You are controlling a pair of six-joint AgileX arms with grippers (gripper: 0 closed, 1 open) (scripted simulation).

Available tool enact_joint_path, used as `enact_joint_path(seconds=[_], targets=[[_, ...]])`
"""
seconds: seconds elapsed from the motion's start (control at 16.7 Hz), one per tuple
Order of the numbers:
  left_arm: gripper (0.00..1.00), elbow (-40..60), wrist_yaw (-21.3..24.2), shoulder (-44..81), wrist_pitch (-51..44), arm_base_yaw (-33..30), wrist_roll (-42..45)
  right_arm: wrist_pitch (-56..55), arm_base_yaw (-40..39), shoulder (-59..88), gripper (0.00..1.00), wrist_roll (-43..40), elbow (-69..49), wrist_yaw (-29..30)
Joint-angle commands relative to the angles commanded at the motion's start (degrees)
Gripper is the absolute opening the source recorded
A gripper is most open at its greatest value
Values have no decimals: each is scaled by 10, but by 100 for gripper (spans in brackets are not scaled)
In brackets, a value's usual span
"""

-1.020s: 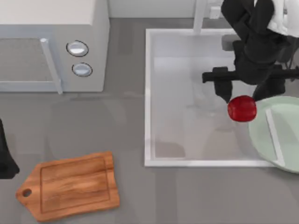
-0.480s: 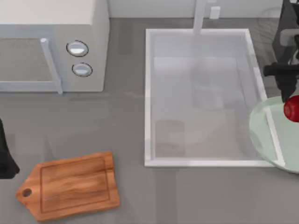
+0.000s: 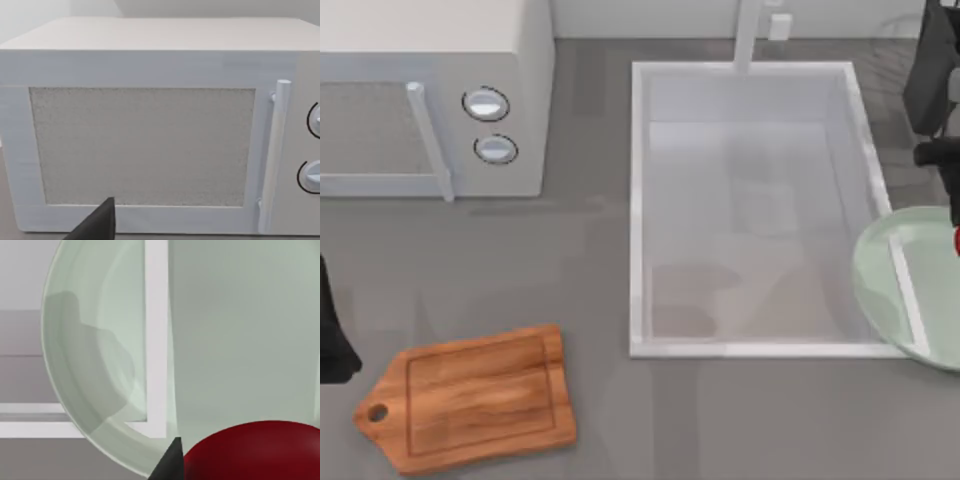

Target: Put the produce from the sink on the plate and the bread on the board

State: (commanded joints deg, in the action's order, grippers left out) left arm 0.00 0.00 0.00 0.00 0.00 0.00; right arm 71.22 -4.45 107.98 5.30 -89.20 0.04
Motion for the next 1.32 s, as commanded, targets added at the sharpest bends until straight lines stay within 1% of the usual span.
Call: enact_joint_path(seconds=[0.06, 0.84, 0.9, 1.32], targets=[[100, 0, 0, 0, 0, 0, 0, 0, 0, 0, 0, 0, 0, 0], [100, 0, 0, 0, 0, 0, 0, 0, 0, 0, 98, 0, 0, 0], [100, 0, 0, 0, 0, 0, 0, 0, 0, 0, 100, 0, 0, 0], [100, 0, 0, 0, 0, 0, 0, 0, 0, 0, 100, 0, 0, 0]])
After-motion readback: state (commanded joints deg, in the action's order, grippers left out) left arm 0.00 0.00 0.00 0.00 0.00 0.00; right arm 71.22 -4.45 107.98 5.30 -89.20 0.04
